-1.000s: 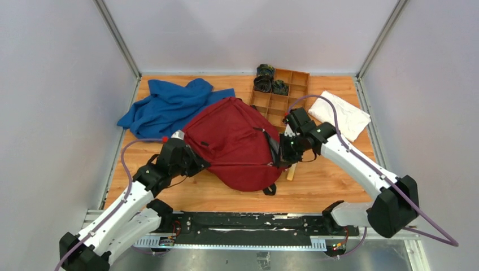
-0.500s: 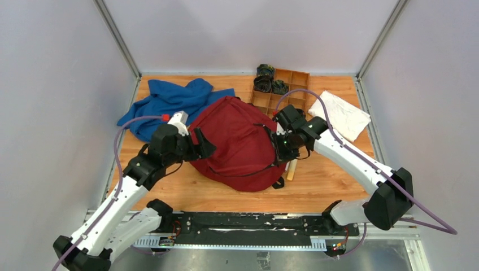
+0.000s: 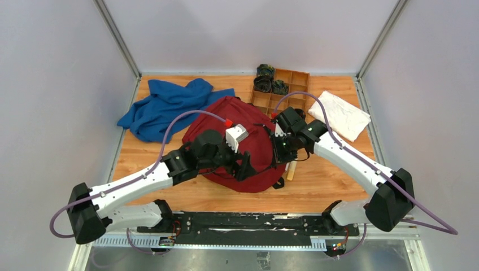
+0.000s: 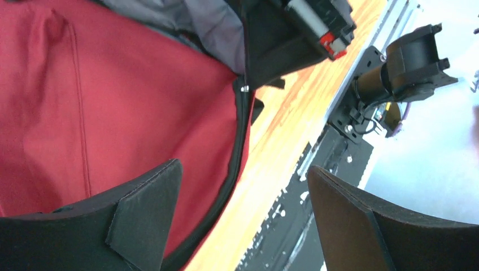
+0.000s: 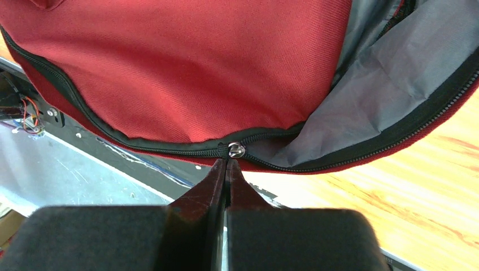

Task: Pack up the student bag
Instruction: Zip the student bag at the center of the board.

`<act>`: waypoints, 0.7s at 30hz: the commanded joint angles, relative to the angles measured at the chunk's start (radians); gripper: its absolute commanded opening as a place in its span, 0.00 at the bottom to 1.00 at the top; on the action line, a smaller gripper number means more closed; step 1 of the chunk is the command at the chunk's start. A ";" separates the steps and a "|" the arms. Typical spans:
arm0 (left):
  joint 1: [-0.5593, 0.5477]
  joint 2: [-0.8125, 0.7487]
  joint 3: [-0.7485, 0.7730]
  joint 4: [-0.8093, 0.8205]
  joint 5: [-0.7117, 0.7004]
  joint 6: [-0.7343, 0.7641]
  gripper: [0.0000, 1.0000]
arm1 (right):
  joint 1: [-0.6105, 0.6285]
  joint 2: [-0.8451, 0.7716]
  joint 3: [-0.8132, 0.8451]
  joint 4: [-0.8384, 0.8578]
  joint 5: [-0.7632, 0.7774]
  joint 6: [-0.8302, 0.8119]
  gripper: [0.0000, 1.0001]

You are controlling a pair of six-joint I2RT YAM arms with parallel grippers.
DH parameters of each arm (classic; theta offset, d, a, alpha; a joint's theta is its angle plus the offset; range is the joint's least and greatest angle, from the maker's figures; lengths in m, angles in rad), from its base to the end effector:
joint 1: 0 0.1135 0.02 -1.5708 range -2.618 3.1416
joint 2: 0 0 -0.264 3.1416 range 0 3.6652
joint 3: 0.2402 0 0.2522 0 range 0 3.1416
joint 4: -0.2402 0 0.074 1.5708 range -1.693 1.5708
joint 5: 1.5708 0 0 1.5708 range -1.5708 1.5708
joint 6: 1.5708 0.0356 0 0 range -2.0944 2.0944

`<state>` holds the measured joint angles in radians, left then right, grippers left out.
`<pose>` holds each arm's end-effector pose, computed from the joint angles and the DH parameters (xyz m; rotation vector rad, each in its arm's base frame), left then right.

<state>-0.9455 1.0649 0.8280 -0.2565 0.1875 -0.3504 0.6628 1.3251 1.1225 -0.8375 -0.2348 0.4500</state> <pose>0.1352 -0.1987 0.2937 0.7647 2.0712 -0.9604 0.2021 0.1682 0.2854 -0.3777 2.7110 0.6667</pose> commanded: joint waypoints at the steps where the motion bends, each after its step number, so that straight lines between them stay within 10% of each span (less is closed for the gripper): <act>1: -0.019 0.046 -0.017 0.184 -0.029 0.093 0.88 | 0.010 -0.018 -0.010 0.026 -0.026 0.009 0.00; 21: -0.083 0.312 -0.033 0.341 0.013 0.113 0.85 | 0.004 -0.079 -0.065 -0.016 0.011 0.021 0.00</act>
<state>-1.0187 1.3361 0.8089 0.0284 0.1810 -0.2317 0.6628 1.2984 1.0836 -0.8238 -0.2523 0.4580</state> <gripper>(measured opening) 0.834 0.012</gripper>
